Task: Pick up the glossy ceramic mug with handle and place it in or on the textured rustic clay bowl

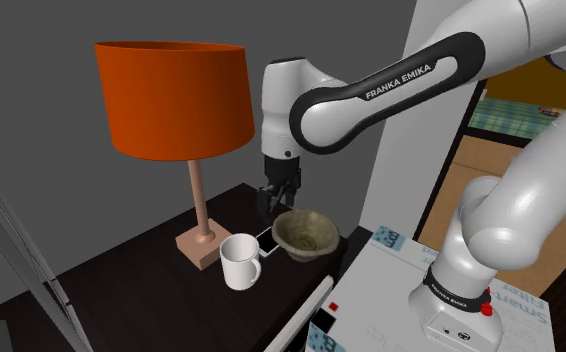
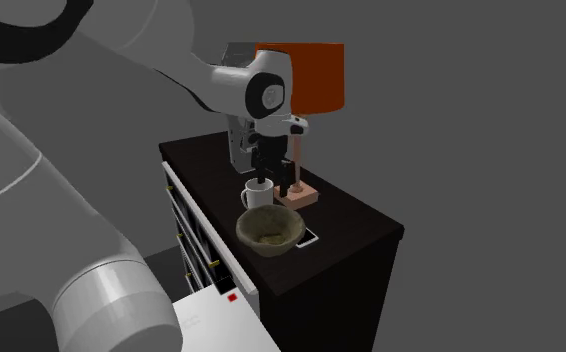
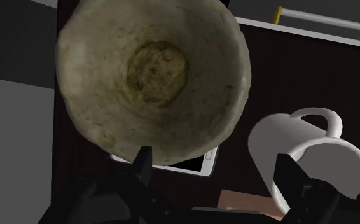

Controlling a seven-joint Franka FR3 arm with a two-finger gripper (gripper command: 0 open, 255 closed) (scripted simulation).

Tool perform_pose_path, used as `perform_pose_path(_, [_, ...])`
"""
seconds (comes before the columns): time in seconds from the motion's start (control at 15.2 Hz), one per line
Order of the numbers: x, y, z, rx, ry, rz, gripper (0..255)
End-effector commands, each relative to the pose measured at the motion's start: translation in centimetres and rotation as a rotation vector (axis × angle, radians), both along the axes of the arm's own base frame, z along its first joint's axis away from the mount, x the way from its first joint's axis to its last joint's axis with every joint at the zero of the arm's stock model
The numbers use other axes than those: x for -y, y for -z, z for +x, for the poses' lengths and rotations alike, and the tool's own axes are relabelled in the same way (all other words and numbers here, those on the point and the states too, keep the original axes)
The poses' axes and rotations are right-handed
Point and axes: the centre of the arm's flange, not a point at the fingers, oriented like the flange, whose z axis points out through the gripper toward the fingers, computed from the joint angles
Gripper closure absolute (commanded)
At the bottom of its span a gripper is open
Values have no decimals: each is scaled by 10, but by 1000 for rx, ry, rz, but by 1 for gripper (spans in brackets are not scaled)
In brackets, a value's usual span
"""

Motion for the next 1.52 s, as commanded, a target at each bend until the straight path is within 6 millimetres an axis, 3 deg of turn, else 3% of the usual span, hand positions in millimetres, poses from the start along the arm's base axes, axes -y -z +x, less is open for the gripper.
perform_pose_path(0.0, [-21,9,11,2,1,12,0])
perform_pose_path(0.26, [-62,32,27,5,1,32,0])
perform_pose_path(0.79, [-66,73,27,5,1,33,0])
perform_pose_path(1.32, [-66,73,27,5,1,33,0])
perform_pose_path(1.39, [-66,73,27,5,1,33,255])
perform_pose_path(1.45, [-66,73,27,5,1,33,255])
